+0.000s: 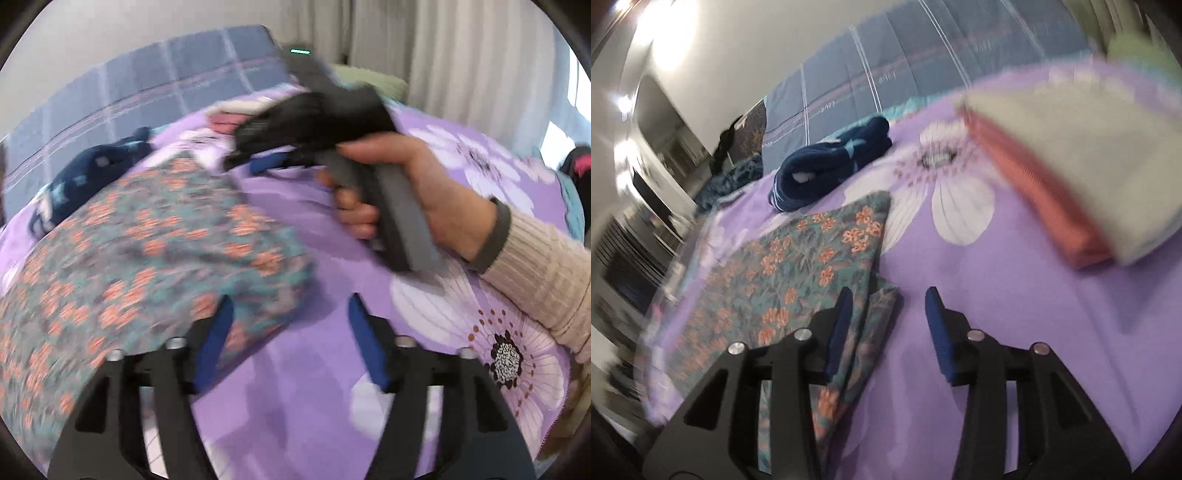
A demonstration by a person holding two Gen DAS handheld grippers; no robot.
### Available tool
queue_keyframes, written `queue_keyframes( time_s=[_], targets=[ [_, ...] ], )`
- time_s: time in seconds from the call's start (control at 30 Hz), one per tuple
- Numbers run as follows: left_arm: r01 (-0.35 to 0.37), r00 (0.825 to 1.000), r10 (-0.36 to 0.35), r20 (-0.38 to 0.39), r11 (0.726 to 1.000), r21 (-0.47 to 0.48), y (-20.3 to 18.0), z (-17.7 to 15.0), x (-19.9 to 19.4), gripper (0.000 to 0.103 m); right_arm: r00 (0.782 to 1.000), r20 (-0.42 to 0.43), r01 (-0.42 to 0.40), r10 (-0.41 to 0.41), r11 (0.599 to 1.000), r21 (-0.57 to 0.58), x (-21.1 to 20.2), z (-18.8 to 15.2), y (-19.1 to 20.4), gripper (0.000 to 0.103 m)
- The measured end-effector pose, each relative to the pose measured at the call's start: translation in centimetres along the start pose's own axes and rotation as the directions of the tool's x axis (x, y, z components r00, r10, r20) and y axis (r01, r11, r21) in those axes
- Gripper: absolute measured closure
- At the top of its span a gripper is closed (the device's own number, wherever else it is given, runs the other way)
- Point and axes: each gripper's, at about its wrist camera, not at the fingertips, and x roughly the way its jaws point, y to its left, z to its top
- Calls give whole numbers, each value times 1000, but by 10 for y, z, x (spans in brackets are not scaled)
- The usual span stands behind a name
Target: Fold small clothes
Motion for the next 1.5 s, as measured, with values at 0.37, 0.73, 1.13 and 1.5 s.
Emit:
queue_keyframes(
  time_s=[0.37, 0.73, 1.13, 1.5],
  targets=[
    [-245, 965, 259, -31, 859, -449, 160, -95, -112, 26, 981, 192, 99, 29, 776, -622, -69, -72, 194, 46],
    [-406, 867, 493, -71, 616, -675, 260, -203, -225, 27, 979, 107, 58, 171, 271, -961, -11, -212, 385, 45],
    [-22, 982, 168, 89, 564, -825, 367, -215, -176, 30, 992, 119, 107, 33, 246, -963, 58, -221, 425, 41],
    [246, 968, -82, 238, 502, -829, 426, -164, -87, 29, 990, 139, 129, 20, 274, -953, 84, -212, 441, 42]
  ],
)
